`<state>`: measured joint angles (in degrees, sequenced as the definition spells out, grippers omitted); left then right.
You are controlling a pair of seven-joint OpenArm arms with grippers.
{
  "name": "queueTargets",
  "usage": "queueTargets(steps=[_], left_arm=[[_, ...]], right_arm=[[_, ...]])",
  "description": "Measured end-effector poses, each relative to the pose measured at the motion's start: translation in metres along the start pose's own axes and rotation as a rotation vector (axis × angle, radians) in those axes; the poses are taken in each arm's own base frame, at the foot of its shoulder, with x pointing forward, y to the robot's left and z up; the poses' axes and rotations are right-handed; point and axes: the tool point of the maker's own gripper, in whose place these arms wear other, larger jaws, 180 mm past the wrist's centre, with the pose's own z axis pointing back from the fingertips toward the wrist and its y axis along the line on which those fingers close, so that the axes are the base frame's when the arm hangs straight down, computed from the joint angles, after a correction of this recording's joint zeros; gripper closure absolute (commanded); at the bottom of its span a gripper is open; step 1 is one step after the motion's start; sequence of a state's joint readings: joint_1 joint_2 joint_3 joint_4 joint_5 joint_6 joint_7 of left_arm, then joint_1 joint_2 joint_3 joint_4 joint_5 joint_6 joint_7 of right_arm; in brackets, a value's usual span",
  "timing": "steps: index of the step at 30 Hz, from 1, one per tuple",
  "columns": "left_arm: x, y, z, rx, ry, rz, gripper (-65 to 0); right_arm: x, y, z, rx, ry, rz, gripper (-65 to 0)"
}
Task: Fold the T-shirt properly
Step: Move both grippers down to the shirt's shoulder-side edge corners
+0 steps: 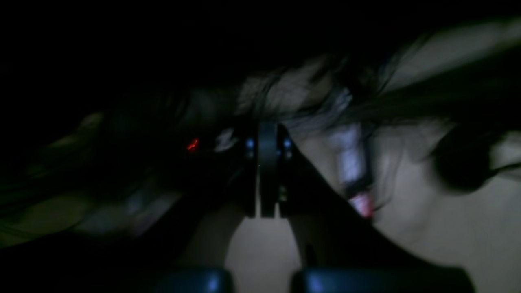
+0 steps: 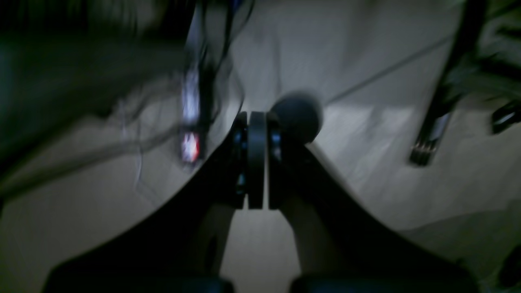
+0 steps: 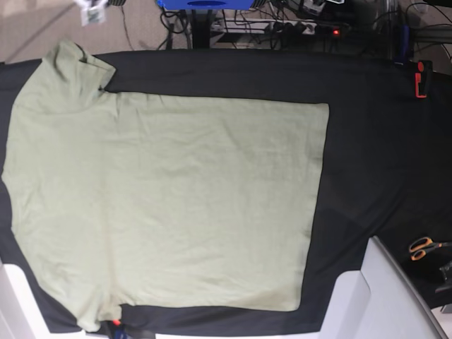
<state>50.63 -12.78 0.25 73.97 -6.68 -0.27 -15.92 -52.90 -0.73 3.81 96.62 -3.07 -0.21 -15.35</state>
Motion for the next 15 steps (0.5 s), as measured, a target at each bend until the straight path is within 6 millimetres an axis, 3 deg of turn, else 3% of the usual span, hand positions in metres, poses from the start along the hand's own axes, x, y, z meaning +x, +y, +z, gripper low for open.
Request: queueTargets(steps=[3,5,7,8,10,12,15], left_arm=[[0.032,0.015,0.001,0.026,-0.08,0.126,0.0],[0.056,0.031,-0.001,0.031,-0.137,0.167,0.0],[0.075,0.046,-0.001,0.051,-0.183,0.211,0.0],[0.082,0.051,0.0,0.061,-0.2,0.222,-5.3],[0.095,0.05,0.001,0.031,-0.222,0.22,-17.3],[0.109,0.05,0.001,-0.001,-0.25,0.187,-25.3],[0.131,0.065,-0.002,0.004,-0.291,0.132,-26.0]], right_arm=[[0.024,-0.023,0.007,-0.022,-0.055,-0.13,-1.1],[0.054,-0.041,0.016,-0.045,-0.145,-0.203,-2.6],[0.085,-0.04,0.023,0.041,-0.232,-0.167,-7.2],[0.1,-0.036,0.025,0.1,-0.274,-0.157,-10.8],[0.12,-0.036,0.023,0.156,-0.312,-0.167,-20.9],[0.137,-0.034,0.022,0.248,-0.321,-0.17,-35.9],[0.172,-0.037,0.026,0.363,-0.373,-0.215,-55.2]])
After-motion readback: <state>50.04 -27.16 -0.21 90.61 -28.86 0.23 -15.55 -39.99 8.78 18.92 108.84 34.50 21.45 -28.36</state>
